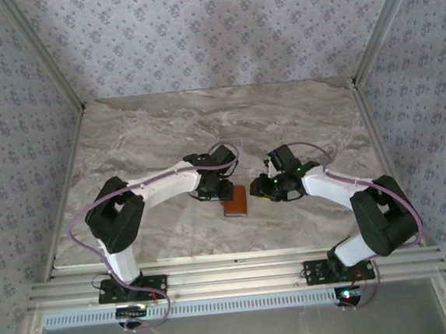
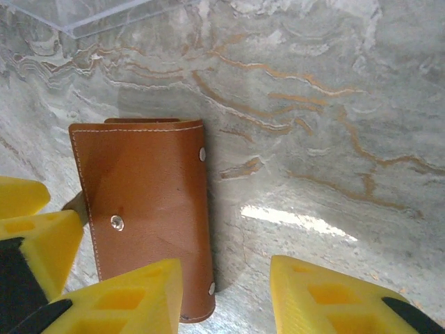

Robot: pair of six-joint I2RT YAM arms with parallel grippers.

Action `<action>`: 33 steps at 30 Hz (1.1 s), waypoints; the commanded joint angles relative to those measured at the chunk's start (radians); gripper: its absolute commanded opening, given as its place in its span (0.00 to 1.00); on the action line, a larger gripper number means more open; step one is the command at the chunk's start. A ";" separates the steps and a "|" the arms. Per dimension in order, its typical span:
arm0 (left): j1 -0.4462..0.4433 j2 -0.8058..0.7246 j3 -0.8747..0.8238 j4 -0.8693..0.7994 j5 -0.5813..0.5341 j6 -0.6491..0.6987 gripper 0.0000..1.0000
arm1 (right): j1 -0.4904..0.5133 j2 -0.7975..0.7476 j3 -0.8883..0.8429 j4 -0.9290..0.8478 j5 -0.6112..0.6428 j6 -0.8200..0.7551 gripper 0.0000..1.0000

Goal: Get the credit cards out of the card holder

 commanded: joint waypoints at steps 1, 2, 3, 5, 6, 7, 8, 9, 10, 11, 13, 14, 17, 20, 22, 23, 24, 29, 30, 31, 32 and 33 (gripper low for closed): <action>-0.001 -0.003 0.022 -0.044 0.001 -0.008 0.50 | -0.005 -0.018 0.018 -0.045 0.023 -0.023 0.40; 0.000 -0.011 0.016 -0.039 -0.001 -0.010 0.49 | -0.004 -0.018 0.020 -0.047 0.021 -0.025 0.40; 0.002 -0.020 0.008 -0.037 -0.004 -0.014 0.47 | -0.005 -0.019 0.021 -0.049 0.022 -0.024 0.39; 0.007 -0.039 -0.012 -0.017 -0.004 -0.018 0.44 | -0.003 -0.018 0.023 -0.055 0.024 -0.026 0.39; 0.012 -0.048 -0.023 -0.002 0.005 -0.015 0.42 | -0.001 -0.020 0.025 -0.058 0.024 -0.026 0.40; 0.017 -0.056 -0.035 0.011 0.013 -0.016 0.41 | -0.001 -0.018 0.027 -0.063 0.024 -0.028 0.40; 0.026 -0.065 -0.053 0.038 0.024 -0.021 0.40 | 0.001 -0.020 0.030 -0.069 0.027 -0.029 0.40; 0.036 -0.073 -0.076 0.073 0.046 -0.024 0.38 | 0.004 -0.021 0.034 -0.073 0.029 -0.029 0.40; 0.047 -0.083 -0.101 0.106 0.068 -0.028 0.36 | 0.008 -0.019 0.038 -0.078 0.032 -0.030 0.40; 0.057 -0.095 -0.125 0.147 0.092 -0.029 0.35 | 0.013 -0.019 0.043 -0.081 0.035 -0.032 0.40; 0.077 -0.116 -0.185 0.243 0.155 -0.031 0.33 | 0.022 -0.014 0.056 -0.094 0.044 -0.036 0.40; 0.087 -0.124 -0.210 0.282 0.182 -0.032 0.33 | 0.029 -0.011 0.064 -0.102 0.048 -0.038 0.40; 0.106 -0.141 -0.253 0.349 0.227 -0.030 0.29 | 0.048 -0.005 0.089 -0.121 0.062 -0.041 0.40; 0.125 -0.153 -0.282 0.374 0.245 -0.028 0.26 | 0.067 0.006 0.118 -0.144 0.079 -0.047 0.40; 0.137 -0.158 -0.299 0.390 0.254 -0.025 0.25 | 0.081 0.018 0.137 -0.157 0.085 -0.049 0.40; 0.143 -0.160 -0.308 0.399 0.263 -0.023 0.25 | 0.087 0.024 0.147 -0.162 0.088 -0.051 0.40; 0.149 -0.162 -0.319 0.416 0.273 -0.021 0.25 | 0.097 0.034 0.161 -0.169 0.091 -0.051 0.40; 0.164 -0.164 -0.361 0.492 0.333 -0.010 0.23 | 0.141 0.084 0.231 -0.244 0.143 -0.057 0.41; 0.167 -0.163 -0.366 0.497 0.340 -0.008 0.22 | 0.151 0.096 0.247 -0.262 0.157 -0.058 0.42; 0.169 -0.163 -0.371 0.504 0.346 -0.008 0.21 | 0.161 0.108 0.262 -0.277 0.168 -0.062 0.44; 0.171 -0.163 -0.377 0.510 0.352 -0.008 0.19 | 0.167 0.118 0.273 -0.289 0.178 -0.065 0.45; 0.174 -0.163 -0.387 0.521 0.358 -0.009 0.17 | 0.179 0.134 0.293 -0.309 0.196 -0.069 0.47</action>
